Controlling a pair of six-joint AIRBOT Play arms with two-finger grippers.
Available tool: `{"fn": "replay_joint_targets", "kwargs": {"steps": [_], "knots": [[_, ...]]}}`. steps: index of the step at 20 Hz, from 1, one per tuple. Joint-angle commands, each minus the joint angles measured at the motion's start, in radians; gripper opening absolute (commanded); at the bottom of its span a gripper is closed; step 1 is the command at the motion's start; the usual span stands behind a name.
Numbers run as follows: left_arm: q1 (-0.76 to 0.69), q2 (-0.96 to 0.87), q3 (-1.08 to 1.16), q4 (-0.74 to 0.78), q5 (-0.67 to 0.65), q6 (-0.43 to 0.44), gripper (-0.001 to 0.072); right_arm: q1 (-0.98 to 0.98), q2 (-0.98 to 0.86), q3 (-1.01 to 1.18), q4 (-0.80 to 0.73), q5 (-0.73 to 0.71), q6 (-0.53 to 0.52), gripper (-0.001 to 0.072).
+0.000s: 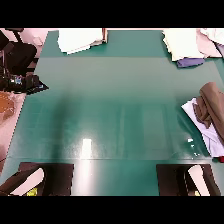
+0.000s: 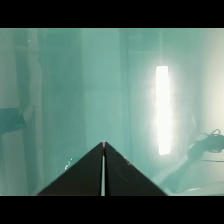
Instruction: Fold the shirts.
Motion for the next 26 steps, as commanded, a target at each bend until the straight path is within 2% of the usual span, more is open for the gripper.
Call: {"fn": "replay_joint_targets", "kwargs": {"steps": [1,5,7,8,9,10,11,12,13,15,16,19,21,23,26], "knots": [[0.0,0.001,0.0,0.0,0.021,0.007,0.0021,0.0,0.001,0.052,-0.006,0.025,0.043,0.0716],[0.0,0.001,0.0,-0.006,0.048,0.008,0.0021,0.0,-0.021,0.293,-0.102,0.095,0.071,0.0717],[0.0,0.001,0.001,-0.053,0.047,0.06,0.0021,0.0,-0.089,0.472,-0.097,0.157,0.049,0.0717],[0.0,0.001,0.001,-0.09,0.047,0.089,0.0021,0.001,-0.128,0.568,-0.054,0.173,0.036,0.0715],[0.0,0.001,0.001,-0.129,0.047,0.121,0.0021,0.003,-0.172,0.67,0.069,0.157,-0.02,0.0685],[0.0,0.001,0.001,-0.166,0.049,0.146,0.0022,0.014,-0.211,0.758,0.227,0.135,-0.108,0.0515],[0.0,0.001,0.001,-0.216,0.053,0.17,0.0021,0.042,-0.256,0.849,0.397,0.13,-0.206,0.0169],[0.0,0.001,0.001,-0.267,0.059,0.188,0.0022,0.09,-0.301,0.926,0.522,0.133,-0.272,0.0023],[0.0,0.001,0.001,-0.312,0.066,0.201,0.0021,0.17,-0.351,1.004,0.579,0.142,-0.265,0.0023],[0.0,0.001,0.001,-0.358,0.073,0.208,0.0021,0.372,-0.444,1.112,0.58,0.189,-0.245,0.0023],[0.0,0.001,0.001,-0.365,0.067,0.207,0.002,0.482,-0.487,1.14,0.583,0.218,-0.267,0.0023],[0.0,0.001,0.003,-0.398,0.022,0.208,0.002,0.855,-0.611,1.162,0.583,0.291,-0.449,0.0023],[-0.016,0.001,0.036,-0.395,-0.014,0.21,0.002,1.068,-0.689,1.163,0.581,0.286,-0.482,0.0023],[-0.068,0.0,0.106,-0.387,-0.013,0.216,0.002,1.213,-0.765,1.162,0.579,0.285,-0.483,0.0024],[-0.181,-0.01,0.228,-0.302,0.02,0.218,0.002,1.304,-0.835,1.163,0.584,0.294,-0.483,0.0024]]}}
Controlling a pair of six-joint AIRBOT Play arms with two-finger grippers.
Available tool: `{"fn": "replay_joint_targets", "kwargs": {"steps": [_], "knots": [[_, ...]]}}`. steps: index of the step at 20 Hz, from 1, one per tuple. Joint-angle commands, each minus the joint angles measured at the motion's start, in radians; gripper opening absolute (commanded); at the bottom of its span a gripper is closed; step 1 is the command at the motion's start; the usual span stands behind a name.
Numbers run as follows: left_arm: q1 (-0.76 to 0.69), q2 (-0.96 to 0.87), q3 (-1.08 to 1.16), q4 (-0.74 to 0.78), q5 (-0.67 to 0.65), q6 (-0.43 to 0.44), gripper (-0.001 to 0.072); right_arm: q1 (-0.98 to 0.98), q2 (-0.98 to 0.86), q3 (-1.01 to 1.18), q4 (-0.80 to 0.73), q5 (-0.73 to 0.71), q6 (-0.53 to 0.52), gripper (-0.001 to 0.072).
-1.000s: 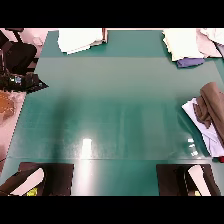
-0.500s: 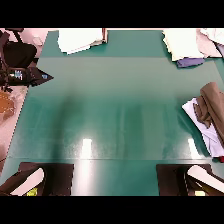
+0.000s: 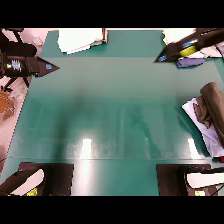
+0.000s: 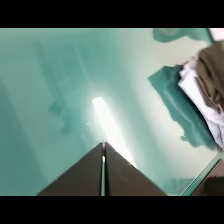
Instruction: Fold the shirts.
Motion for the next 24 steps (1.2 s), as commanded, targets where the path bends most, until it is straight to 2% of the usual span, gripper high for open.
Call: {"fn": "replay_joint_targets", "kwargs": {"steps": [1,24], "knots": [[-0.112,-0.005,0.108,0.093,0.033,0.006,0.0021,0.142,-0.079,0.008,0.012,0.011,-0.027,0.0024],[-0.135,-0.004,0.11,0.078,0.06,-0.006,0.0022,0.115,-0.024,0.008,0.012,-0.015,-0.027,0.0024]]}}
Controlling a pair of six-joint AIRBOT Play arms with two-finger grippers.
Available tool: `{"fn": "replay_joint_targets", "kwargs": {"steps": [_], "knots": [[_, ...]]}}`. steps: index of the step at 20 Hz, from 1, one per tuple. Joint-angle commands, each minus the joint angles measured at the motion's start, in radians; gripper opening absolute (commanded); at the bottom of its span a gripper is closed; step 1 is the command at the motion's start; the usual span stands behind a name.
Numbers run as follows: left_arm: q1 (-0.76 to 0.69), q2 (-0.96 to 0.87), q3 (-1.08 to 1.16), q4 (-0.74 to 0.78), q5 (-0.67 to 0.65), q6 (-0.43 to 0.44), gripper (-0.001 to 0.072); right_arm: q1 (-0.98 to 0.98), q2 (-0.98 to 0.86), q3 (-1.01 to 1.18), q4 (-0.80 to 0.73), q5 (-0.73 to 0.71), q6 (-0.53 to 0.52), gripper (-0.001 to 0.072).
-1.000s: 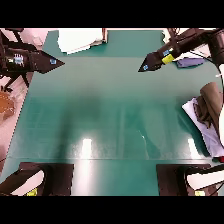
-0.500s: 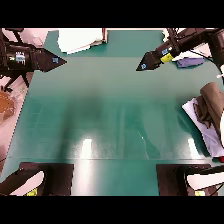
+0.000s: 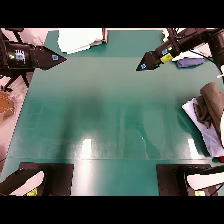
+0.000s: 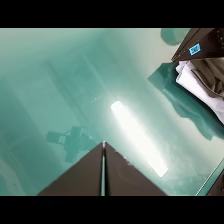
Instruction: Fold the shirts.
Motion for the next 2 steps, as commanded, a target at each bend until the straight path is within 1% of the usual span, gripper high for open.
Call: {"fn": "replay_joint_targets", "kwargs": {"steps": [1,2], "knots": [[0.0,0.001,0.001,0.0,0.006,0.001,0.0022,0.0,0.0,0.001,0.0,0.0,0.0,0.0024],[0.0,0.001,0.001,0.0,0.006,0.001,0.0022,0.0,0.0,0.001,0.0,0.0,0.0,0.0024]]}}
